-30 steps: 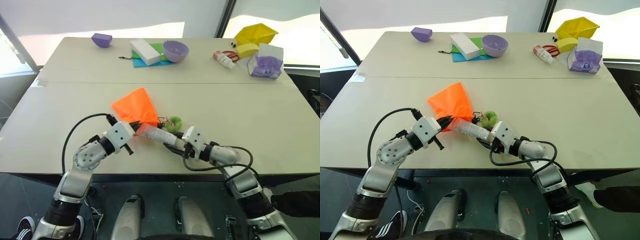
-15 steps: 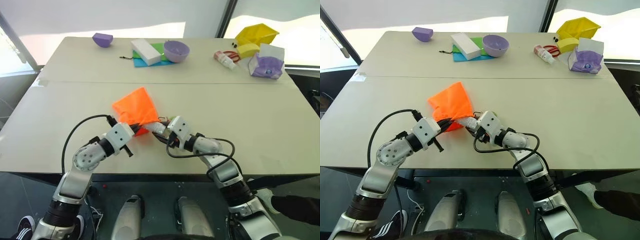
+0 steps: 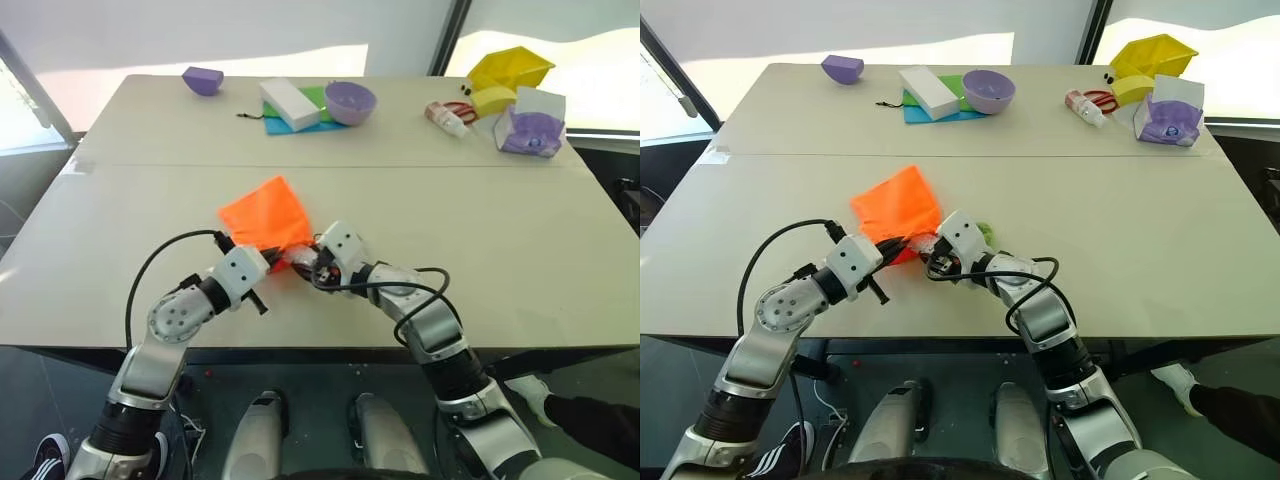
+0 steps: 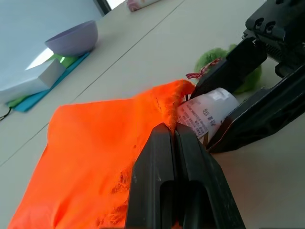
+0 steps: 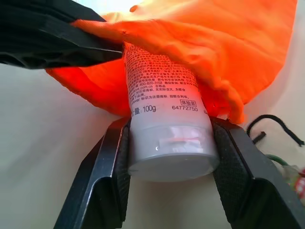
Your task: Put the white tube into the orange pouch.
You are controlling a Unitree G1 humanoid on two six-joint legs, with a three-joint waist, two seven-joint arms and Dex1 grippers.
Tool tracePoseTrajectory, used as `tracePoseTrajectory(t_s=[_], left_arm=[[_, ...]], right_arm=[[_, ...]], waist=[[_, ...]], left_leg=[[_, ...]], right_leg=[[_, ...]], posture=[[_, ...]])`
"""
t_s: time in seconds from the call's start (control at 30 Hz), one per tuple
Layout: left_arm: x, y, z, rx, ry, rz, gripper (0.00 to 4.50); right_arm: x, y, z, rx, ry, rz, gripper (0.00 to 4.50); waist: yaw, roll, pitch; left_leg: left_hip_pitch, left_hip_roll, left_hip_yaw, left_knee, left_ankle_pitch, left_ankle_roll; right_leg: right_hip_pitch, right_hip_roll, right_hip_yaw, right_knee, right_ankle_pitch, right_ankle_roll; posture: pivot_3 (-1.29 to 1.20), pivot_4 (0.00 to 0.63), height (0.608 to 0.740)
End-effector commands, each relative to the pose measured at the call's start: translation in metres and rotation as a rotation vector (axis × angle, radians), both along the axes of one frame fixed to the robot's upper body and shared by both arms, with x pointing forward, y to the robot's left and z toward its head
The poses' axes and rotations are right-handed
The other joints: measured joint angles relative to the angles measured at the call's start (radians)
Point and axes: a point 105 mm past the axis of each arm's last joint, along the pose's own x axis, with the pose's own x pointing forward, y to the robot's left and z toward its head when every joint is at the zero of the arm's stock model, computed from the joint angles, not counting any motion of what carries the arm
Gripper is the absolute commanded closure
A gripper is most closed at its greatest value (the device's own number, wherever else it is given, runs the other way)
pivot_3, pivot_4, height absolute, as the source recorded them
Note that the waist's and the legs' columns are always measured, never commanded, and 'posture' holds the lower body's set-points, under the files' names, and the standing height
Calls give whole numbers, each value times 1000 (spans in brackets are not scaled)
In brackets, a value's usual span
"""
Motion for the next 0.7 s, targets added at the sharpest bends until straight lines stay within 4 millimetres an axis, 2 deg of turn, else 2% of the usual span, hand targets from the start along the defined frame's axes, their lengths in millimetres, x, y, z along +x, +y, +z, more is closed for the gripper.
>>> tracePoseTrajectory(t_s=[0.03, 0.2, 0.37, 0.43, 0.53, 0.7], left_arm=[[-3, -7, 10, -10, -37, -26, 4500], [-4, -9, 10, -15, -36, -27, 4500], [-4, -8, 11, -17, -35, -23, 4500], [-4, -8, 11, -20, -32, -22, 4500], [-3, -8, 10, -24, -29, -24, 4500], [-3, -14, 11, -35, -25, -38, 4500]], right_arm=[[6, 10, 10, 32, -3, -15, 2683], [23, 6, 19, 56, -31, -108, 2683], [23, -5, 15, 39, -7, -119, 2683], [23, -5, 17, 85, 27, -129, 2683], [22, 4, 18, 116, 44, -133, 2683], [26, 23, 7, 103, 50, -138, 2683]], waist=[[0, 0, 0], [-1, 0, 0], [1, 0, 0], [1, 0, 0], [0, 0, 0], [-5, 0, 0]], left_leg=[[0, 0, 0, 0, 0, 0], [0, 0, 1, -1, 0, 0], [-1, 0, 1, -1, 0, 0], [-1, 0, 1, -1, 0, 0], [-1, 0, 0, -1, 0, 0], [-1, 0, 1, -1, 0, 0]], right_leg=[[0, 0, 0, 0, 0, 0], [-1, 0, 0, 0, 0, 0], [-2, 0, 0, 0, 0, 0], [-1, 0, 0, 0, 0, 0], [-2, 0, 0, 0, 0, 0], [-2, 1, 0, 0, 0, 0]], posture=[[0, 150, 740], [0, 150, 740], [0, 150, 740], [0, 150, 740], [0, 150, 740], [0, 150, 740]])
